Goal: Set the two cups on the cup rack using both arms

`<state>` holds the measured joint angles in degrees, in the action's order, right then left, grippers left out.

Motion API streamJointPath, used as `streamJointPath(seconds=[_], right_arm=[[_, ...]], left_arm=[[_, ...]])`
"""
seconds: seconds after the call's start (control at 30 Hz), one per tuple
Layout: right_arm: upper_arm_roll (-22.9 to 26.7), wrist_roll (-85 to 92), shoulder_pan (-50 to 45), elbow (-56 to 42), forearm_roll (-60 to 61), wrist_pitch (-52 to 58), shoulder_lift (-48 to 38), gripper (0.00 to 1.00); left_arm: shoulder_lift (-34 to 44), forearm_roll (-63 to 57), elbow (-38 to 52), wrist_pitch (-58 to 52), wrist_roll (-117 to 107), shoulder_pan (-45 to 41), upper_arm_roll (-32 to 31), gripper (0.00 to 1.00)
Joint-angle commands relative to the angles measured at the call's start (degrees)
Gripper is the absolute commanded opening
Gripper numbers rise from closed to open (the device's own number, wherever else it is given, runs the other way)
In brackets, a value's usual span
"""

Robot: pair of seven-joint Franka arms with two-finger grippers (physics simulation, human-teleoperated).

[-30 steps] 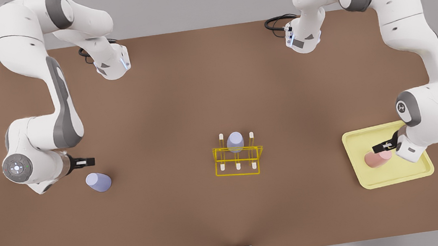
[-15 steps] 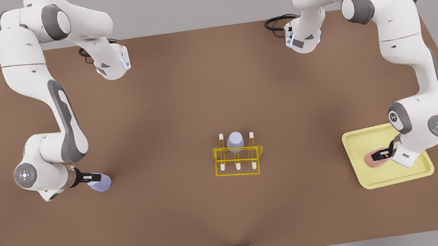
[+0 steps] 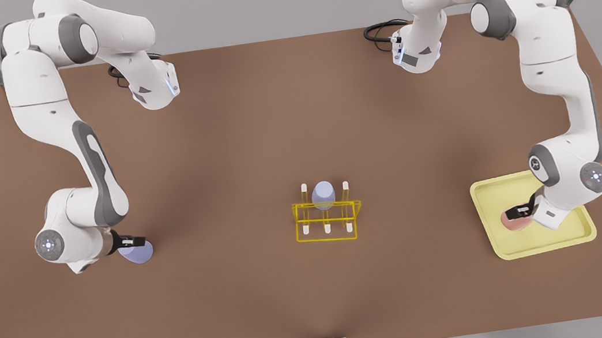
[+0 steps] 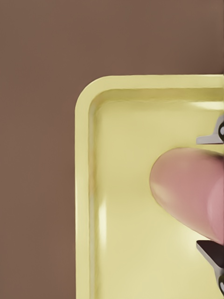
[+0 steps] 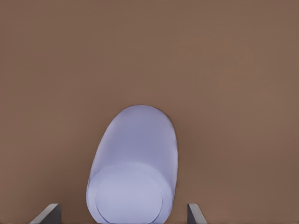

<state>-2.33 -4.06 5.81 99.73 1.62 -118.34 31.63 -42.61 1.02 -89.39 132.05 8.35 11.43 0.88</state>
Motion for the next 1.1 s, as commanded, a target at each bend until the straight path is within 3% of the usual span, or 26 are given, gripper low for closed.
streamJointPath(seconds=[0.0,0.4,0.5,0.63,0.87,1.07], right_arm=[[0.0,0.3,0.0,-0.3,-0.4,-0.1,0.4,1.00],[0.3,0.2,0.1,-0.8,-0.6,-4.1,3.4,1.00],[0.7,0.3,0.1,-0.5,-0.6,-4.2,3.6,1.00],[0.7,0.2,-0.1,-0.5,-0.6,-4.1,4.0,1.00],[0.6,0.0,-0.5,-0.7,-0.6,-4.1,4.8,1.00],[0.6,0.0,-0.4,-0.1,-0.6,-4.1,4.6,1.00]], left_arm=[[-0.1,-0.1,0.0,1.0,1.3,0.0,0.0,1.00],[-0.7,-0.1,0.0,1.1,1.2,-0.1,0.0,0.91],[-0.6,-0.1,0.0,1.1,1.1,-0.3,0.0,0.78],[0.1,-0.3,0.0,1.1,1.1,0.0,-0.3,0.75],[2.2,-0.4,0.0,0.4,1.1,0.1,-0.4,0.74],[9.7,-0.2,-0.1,-9.0,-2.8,-5.3,-0.4,0.74]])
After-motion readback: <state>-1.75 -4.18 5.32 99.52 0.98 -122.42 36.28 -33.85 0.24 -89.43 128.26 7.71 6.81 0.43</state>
